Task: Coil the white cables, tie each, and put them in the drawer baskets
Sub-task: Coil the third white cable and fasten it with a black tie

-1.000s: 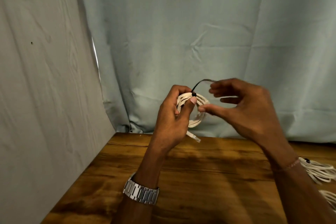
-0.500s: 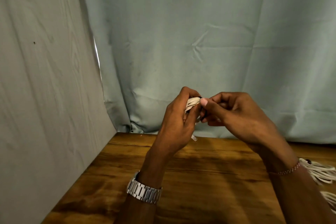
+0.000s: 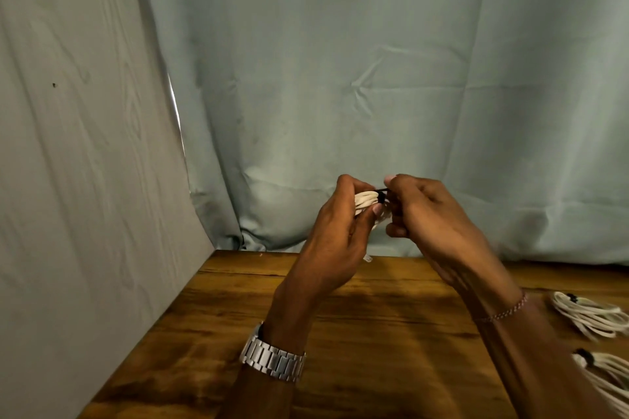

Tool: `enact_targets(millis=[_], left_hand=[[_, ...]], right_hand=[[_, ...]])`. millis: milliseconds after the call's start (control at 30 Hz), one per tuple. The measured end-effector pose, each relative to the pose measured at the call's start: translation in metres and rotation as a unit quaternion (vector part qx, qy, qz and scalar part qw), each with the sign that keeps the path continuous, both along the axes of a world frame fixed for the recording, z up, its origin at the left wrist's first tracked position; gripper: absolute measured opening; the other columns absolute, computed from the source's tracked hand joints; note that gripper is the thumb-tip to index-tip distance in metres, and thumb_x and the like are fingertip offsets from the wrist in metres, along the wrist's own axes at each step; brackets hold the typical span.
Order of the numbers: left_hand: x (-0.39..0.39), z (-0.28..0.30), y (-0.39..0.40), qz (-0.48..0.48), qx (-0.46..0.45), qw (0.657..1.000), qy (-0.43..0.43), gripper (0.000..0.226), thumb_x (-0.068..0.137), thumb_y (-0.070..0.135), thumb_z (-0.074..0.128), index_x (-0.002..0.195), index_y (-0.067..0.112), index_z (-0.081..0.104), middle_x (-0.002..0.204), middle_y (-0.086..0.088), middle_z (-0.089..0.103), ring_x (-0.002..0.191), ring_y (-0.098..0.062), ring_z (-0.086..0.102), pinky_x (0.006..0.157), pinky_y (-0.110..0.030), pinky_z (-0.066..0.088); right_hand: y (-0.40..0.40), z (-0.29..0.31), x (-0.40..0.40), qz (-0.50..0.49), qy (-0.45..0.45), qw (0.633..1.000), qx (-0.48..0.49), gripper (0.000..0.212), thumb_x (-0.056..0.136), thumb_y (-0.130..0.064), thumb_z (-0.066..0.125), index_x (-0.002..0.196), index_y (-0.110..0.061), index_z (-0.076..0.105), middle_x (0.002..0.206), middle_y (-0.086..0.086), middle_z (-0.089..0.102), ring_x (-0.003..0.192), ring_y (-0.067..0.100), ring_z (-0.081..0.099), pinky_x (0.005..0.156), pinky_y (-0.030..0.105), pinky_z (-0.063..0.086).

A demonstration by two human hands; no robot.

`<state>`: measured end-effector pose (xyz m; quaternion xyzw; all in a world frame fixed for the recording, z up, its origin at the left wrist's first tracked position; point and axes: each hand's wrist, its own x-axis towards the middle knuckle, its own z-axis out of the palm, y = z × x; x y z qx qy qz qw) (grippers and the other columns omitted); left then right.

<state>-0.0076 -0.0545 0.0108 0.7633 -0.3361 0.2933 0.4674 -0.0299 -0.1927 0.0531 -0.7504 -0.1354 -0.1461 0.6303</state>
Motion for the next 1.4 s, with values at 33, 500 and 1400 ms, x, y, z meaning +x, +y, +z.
enact_targets(millis=[33,500,1400], left_hand=[[0.000,-0.001,-0.001,0.006,0.002,1.000,0.004,0.017,0.105,0.023,0.049,0.118,0.012,0.046,0.107,0.000,0.063,0.096,-0.008,0.062,0.076,-0.019,0.052],[0.005,-0.006,-0.003,0.019,0.046,0.998,0.045,0.012,0.107,0.030,0.041,0.106,0.019,0.043,0.093,-0.001,0.059,0.076,-0.010,0.054,0.061,-0.020,0.043],[-0.013,0.012,-0.003,0.022,-0.155,0.984,0.082,0.031,0.109,0.027,0.033,0.114,0.001,0.048,0.080,-0.002,0.061,0.069,-0.009,0.060,0.064,-0.030,0.055]], right_hand=[[0.002,-0.001,0.000,-0.005,-0.016,1.000,0.002,0.034,0.104,-0.024,0.044,0.074,-0.012,0.055,0.057,-0.006,0.044,0.061,0.011,0.046,0.068,0.035,0.044],[0.004,-0.009,0.008,0.006,-0.055,0.996,0.069,0.042,0.103,-0.016,0.047,0.060,-0.016,0.052,0.058,-0.002,0.042,0.067,0.020,0.043,0.071,0.040,0.045],[0.004,-0.009,0.001,0.081,-0.094,0.986,-0.107,0.033,0.105,-0.027,0.050,0.083,-0.014,0.072,0.072,0.000,0.068,0.071,0.011,0.065,0.071,0.021,0.054]])
